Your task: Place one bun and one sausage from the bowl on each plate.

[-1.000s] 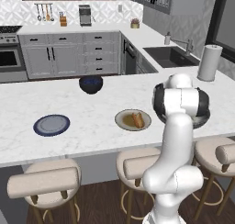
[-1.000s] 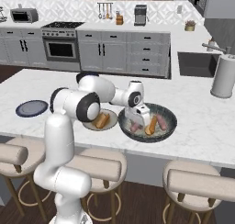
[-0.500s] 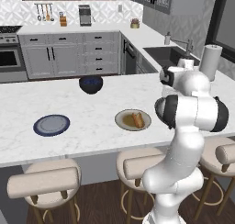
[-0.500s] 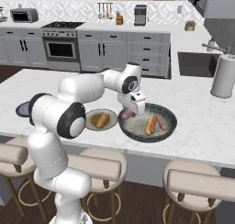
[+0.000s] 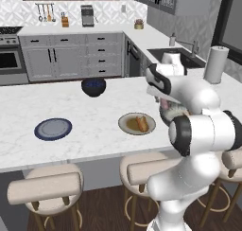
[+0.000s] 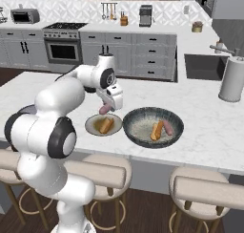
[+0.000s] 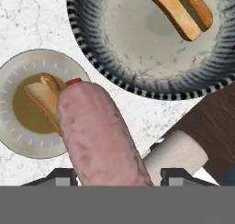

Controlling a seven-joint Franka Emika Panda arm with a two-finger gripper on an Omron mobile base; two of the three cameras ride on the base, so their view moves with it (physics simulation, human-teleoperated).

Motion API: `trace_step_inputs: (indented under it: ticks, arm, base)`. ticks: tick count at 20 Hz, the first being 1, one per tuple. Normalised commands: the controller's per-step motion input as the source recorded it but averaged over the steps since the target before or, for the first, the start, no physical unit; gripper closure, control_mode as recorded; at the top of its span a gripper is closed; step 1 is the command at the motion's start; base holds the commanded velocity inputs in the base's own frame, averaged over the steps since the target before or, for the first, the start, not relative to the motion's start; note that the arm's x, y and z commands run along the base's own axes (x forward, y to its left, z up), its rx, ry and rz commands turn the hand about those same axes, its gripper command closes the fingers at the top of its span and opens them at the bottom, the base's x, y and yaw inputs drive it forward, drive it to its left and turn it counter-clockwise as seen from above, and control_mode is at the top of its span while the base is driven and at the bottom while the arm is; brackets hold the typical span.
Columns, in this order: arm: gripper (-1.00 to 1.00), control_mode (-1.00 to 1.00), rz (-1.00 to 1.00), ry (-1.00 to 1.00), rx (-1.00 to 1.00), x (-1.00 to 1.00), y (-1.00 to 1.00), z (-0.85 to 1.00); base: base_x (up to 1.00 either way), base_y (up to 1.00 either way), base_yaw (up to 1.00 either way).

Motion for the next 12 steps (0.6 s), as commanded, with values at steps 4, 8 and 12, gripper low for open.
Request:
trace_step_inputs:
  ticks: [4, 8, 12]
  arm:
    - [1.0, -1.0, 0.0, 0.0, -0.12, 0.05, 1.0, -0.58]
    - [1.0, -1.0, 0.0, 0.02, -0.05, 0.5, 1.0, -1.0]
    - [1.0, -1.0, 0.1, 0.02, -0.02, 0.45, 0.57, -0.37]
  base:
    - [0.0, 0.0, 0.0]
    - [0.0, 0.0, 0.0]
    - [0.0, 0.0, 0.0]
